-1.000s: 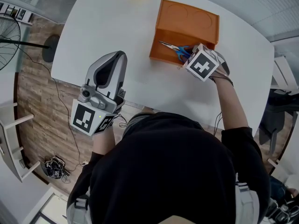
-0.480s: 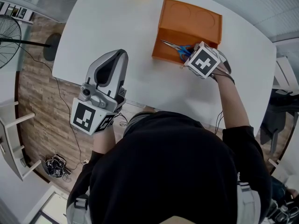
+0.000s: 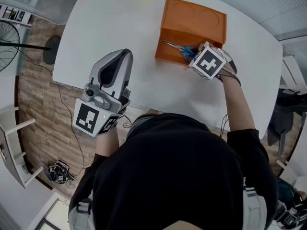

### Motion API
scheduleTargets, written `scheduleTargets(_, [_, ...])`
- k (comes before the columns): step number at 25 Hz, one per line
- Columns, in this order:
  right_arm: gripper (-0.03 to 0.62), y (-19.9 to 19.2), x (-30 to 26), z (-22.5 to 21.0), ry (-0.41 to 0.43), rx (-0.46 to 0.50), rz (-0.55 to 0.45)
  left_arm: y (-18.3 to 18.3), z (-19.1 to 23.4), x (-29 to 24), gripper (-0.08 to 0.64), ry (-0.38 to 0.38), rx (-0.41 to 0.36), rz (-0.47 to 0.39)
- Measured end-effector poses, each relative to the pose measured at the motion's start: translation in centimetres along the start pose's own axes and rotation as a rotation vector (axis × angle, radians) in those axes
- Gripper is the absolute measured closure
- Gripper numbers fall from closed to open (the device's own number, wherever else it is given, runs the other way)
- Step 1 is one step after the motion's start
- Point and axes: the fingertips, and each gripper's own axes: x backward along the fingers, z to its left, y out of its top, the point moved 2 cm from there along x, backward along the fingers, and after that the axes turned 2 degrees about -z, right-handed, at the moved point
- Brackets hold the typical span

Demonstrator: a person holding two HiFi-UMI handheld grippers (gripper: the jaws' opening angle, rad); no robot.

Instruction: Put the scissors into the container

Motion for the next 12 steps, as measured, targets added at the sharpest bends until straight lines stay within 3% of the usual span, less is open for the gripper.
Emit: scheduleTargets(12, [0.477,0.19,0.21,-0.18,-0.012,-0.025,-0.032,-0.27,-0.05,-0.37,0.548,-0.019,0.011,0.002])
